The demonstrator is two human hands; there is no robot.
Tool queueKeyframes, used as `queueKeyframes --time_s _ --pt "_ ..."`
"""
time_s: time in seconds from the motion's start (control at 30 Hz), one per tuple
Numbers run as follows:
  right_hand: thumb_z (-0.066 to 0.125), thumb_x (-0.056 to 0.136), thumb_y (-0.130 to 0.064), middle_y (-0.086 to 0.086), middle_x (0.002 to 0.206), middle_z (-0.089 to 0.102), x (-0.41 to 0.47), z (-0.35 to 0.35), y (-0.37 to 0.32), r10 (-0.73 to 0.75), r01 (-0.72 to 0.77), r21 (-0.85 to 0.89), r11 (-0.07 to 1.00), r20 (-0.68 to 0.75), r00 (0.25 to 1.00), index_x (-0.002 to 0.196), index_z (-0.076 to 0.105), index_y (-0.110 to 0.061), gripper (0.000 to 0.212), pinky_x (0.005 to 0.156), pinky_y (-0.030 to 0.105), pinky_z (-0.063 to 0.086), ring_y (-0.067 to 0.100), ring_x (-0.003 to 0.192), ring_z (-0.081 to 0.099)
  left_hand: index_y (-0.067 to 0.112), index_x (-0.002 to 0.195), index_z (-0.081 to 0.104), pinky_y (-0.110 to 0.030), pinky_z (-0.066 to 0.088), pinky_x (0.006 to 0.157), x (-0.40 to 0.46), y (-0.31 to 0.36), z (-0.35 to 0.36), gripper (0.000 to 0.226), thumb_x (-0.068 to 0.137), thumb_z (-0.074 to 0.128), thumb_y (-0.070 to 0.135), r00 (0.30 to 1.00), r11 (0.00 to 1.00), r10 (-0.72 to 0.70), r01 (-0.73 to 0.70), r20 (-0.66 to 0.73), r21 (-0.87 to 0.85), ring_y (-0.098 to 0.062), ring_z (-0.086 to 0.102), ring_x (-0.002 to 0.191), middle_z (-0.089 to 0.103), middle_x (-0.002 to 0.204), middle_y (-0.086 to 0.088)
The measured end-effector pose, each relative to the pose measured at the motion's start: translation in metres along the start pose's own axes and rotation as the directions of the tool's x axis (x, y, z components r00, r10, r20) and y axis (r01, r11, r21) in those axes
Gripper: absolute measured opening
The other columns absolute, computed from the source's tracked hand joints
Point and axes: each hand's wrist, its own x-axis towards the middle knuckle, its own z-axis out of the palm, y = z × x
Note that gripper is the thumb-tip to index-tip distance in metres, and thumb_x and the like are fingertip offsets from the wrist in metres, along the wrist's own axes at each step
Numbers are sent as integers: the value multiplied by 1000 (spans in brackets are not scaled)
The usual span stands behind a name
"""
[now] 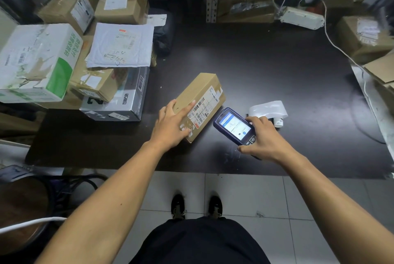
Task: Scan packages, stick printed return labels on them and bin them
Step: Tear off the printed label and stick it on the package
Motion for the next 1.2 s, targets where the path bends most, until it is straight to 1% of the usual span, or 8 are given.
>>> queueKeyframes --time_s 0.43,0.53,0.63,0.73,0.83,0.9,1.0,1.2 --pt "81 74 -36 4 133 40 -1 0 -4 -1 1 5 1000 0 1000 144 34 -20 86 85 24 38 9 111 35 57 150 13 -53 35 111 1 -1 0 88 88 72 33 999 997 -50 50 -6 -53 -29 11 145 10 159 -3" --pt "80 72 -37 7 131 40 4 8 -3 61 -61 16 998 -20 998 144 34 -18 88 91 28 39 19 119 38 55 150 19 -45 31 114 2 -3 1 88 86 74 31 997 988 -74 71 -14 -136 -29 20 142 16 157 -5" --pt "77 74 -34 10 130 39 9 30 -4 185 -180 79 980 -63 981 143 36 -14 83 95 33 38 26 124 36 44 153 24 -27 29 112 1 -7 13 93 80 80 29 984 884 -179 166 12 -438 -20 42 129 35 144 -7" --pt "75 75 -31 13 129 39 16 56 -8 301 -275 196 941 -118 946 137 40 -10 74 95 32 36 30 126 34 43 154 19 -30 37 112 -3 -9 30 104 69 78 46 973 773 -225 206 45 -600 -15 54 123 52 137 -2" --pt "75 77 -32 15 132 38 23 78 -12 389 -346 262 901 -136 911 139 36 -7 77 102 38 37 32 128 33 38 155 23 -24 35 105 -9 -6 39 91 83 78 26 966 723 -258 205 18 -659 -9 52 120 54 128 18" --pt "75 77 -34 15 134 36 26 90 -15 432 -379 288 880 -149 890 140 34 -7 80 103 42 37 34 128 31 36 154 27 -22 32 106 -13 -8 40 85 86 77 24 963 715 -269 187 -18 -673 -4 49 119 52 120 27" --pt "75 78 -36 16 135 35 27 104 -19 489 -423 318 848 -164 857 142 32 -7 83 104 45 38 35 127 31 34 155 24 -18 31 100 -16 -11 40 86 87 76 29 966 712 -259 189 -3 -676 -2 46 116 50 121 26" --pt "75 79 -38 17 136 35 26 117 -23 514 -455 276 847 -202 834 144 30 -7 85 103 47 36 34 127 33 32 155 21 -19 32 96 -17 -12 40 86 88 74 29 971 715 -238 179 5 -676 -10 49 123 53 130 17"
